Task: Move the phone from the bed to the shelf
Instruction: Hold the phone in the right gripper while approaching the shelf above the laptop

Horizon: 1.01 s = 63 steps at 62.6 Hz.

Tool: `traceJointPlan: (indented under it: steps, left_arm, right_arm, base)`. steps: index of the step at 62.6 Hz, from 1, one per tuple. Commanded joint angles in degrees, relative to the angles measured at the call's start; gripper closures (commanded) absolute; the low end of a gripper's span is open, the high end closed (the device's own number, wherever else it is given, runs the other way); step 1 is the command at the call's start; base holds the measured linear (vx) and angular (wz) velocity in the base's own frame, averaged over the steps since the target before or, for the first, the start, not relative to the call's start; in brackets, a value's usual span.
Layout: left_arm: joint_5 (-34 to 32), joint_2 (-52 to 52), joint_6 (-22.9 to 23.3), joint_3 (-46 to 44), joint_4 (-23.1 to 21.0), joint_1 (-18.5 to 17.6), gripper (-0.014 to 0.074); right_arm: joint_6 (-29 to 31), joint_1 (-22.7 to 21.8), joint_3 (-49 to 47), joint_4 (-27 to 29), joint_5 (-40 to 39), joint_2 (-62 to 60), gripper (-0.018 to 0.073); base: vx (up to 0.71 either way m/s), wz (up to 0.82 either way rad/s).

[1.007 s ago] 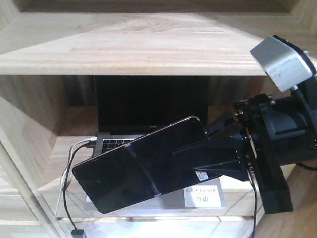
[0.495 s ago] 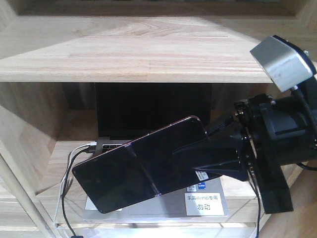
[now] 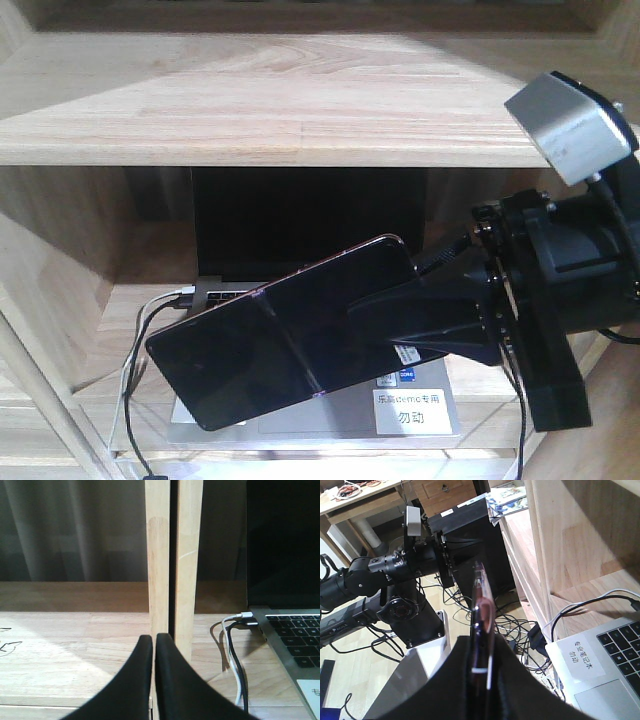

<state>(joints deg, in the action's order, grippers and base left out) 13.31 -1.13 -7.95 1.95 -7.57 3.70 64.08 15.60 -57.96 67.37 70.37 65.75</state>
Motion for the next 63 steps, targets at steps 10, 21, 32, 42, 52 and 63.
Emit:
traceJointPlan:
  steps: [10,21,32,42,52,63]
  left_arm:
    - [-4.2,-0.4,0.2,0.1,-0.4,0.1,0.0596]
    - [-4.2,-0.4,0.2,0.1,-0.4,0.1,0.0596]
    - [-4.2,-0.4,0.2,0.1,-0.4,0.1,0.0596]
    - [-4.2,-0.4,0.2,0.1,-0.4,0.1,0.0596]
    - [-4.2,-0.4,0.2,0.1,-0.4,0.1,0.0596]
    - [-4.2,-0.4,0.2,0.1,-0.4,0.1,0.0596]
  right_arm:
    - [0.2,0.0,-1.5,5.4,3.5,-1.2,0.0561]
    - [0.2,0.0,-1.5,5.4,3.5,-1.2,0.0561]
    - [0.2,0.0,-1.5,5.4,3.5,-1.2,0.0561]
    - [0.2,0.0,-1.5,5.4,3.5,-1.2,0.0561]
    - [0.2,0.0,-1.5,5.4,3.5,-1.2,0.0561]
    - [0.2,0.0,-1.6,5.5,2.7,-1.2,0.0561]
  base:
    - [0.00,0.00]
    - [0.00,0.00]
    - [0.00,0.00]
    - [0.00,0.00]
    - [0.00,0.00]
    - [0.00,0.00]
